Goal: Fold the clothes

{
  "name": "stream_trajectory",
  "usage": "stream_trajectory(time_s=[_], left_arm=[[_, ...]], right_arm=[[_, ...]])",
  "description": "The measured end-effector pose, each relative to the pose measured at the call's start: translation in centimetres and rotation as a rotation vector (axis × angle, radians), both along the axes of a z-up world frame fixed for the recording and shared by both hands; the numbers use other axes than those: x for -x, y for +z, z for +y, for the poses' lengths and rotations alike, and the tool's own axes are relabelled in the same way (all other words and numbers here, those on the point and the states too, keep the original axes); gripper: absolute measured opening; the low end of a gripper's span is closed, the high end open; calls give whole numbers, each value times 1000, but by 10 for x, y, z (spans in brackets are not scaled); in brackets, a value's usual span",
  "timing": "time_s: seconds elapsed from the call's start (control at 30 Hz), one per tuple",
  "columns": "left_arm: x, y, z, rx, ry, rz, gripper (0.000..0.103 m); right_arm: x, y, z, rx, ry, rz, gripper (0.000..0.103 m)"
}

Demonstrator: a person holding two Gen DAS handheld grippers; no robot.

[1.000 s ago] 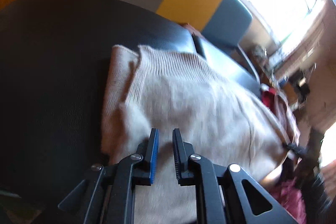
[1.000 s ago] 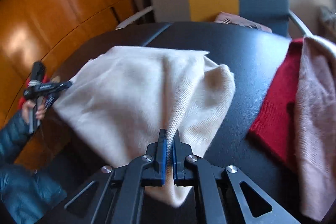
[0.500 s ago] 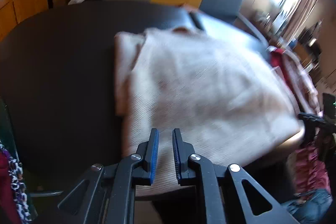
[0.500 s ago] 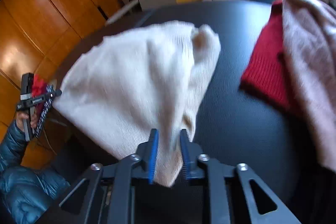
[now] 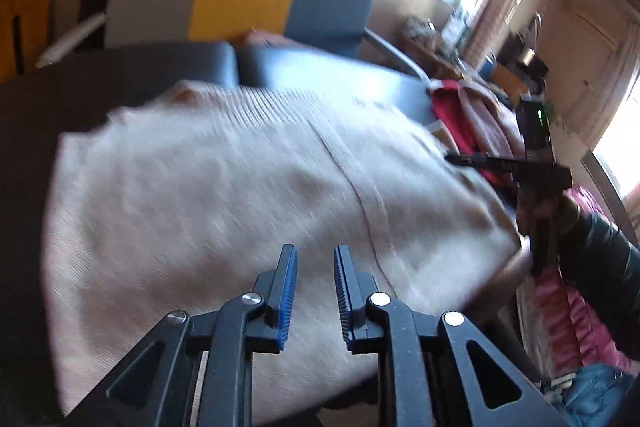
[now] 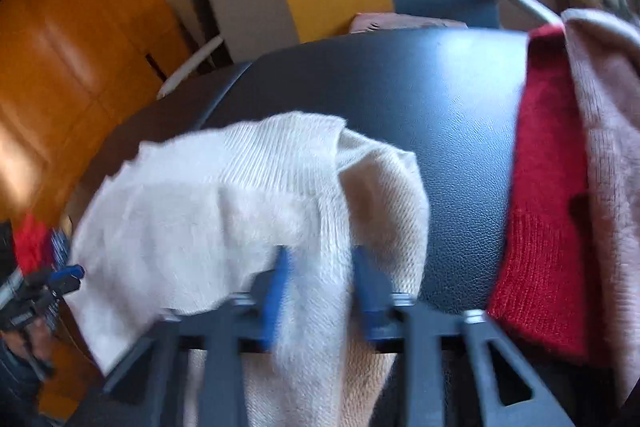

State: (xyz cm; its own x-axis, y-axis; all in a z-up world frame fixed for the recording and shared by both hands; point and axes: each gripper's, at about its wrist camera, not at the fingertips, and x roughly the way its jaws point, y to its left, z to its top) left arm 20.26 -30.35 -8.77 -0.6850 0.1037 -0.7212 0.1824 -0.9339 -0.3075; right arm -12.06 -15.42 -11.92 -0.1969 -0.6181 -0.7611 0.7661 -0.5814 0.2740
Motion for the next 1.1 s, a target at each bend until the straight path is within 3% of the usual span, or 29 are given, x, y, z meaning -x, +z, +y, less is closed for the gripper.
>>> stream_trajectory(time_s=[0.3, 0.47, 0.53, 0.6, 0.73, 0.83, 1.03, 1.1], left_arm=[[-9, -17, 23, -20, 10, -22, 18], [-9, -15, 21, -11, 46, 1, 19], [2, -8, 10, 4, 90, 20, 22], [15, -2, -1, 19, 135, 36, 23], [29, -7, -24, 50, 191, 14, 24], [28, -25, -26, 69, 212, -30, 24], [-5, -38, -13, 133, 198, 34, 26], [-7, -39, -14, 112, 211, 43, 26]], right_arm=[[-13, -8, 29, 12, -53, 59, 8], [-22, 12, 22, 8, -99, 122, 25], [-28, 28, 10, 66, -74, 134, 31], [-38, 35, -7, 96, -26, 142, 46], [-63, 35, -51, 99, 92, 174, 48], [-80, 21, -58, 91, 140, 209, 48], [-111, -3, -64, 86, 232, 273, 52], [-114, -4, -60, 94, 241, 279, 53]])
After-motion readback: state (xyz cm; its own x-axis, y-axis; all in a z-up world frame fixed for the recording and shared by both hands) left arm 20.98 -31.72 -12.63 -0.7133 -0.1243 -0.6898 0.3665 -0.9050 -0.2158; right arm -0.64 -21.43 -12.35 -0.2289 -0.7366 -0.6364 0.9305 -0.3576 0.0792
